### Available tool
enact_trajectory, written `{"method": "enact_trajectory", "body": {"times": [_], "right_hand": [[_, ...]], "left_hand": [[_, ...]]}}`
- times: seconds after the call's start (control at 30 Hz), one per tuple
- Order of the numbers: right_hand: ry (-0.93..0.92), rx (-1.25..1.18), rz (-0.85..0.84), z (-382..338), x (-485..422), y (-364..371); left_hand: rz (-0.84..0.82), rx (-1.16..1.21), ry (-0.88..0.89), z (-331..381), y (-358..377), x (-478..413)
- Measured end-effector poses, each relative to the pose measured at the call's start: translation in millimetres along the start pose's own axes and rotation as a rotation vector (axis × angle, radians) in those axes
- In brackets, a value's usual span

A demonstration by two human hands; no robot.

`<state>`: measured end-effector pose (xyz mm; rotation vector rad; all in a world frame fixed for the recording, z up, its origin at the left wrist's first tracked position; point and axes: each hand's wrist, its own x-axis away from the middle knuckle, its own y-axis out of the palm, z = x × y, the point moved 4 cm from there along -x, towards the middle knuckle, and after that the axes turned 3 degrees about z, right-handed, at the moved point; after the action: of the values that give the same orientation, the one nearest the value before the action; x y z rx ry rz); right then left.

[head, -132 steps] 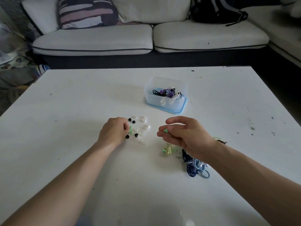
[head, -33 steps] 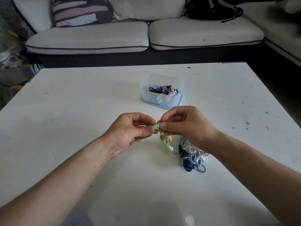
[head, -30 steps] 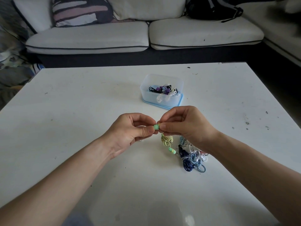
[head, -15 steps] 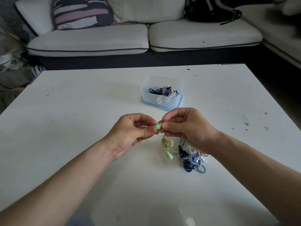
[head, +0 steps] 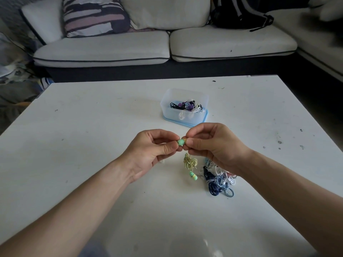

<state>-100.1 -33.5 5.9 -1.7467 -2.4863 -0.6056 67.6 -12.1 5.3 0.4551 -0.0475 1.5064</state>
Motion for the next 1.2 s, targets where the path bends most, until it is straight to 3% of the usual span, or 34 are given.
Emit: {"method": "enact_trajectory", "body": {"times": [1.2], "right_hand": [[-0.030,0.022,0.005,-5.1,16.1,-0.3]], "left_hand": [[-0.033,0.024,-0.040,-3.4,8.0,9.6]]}}
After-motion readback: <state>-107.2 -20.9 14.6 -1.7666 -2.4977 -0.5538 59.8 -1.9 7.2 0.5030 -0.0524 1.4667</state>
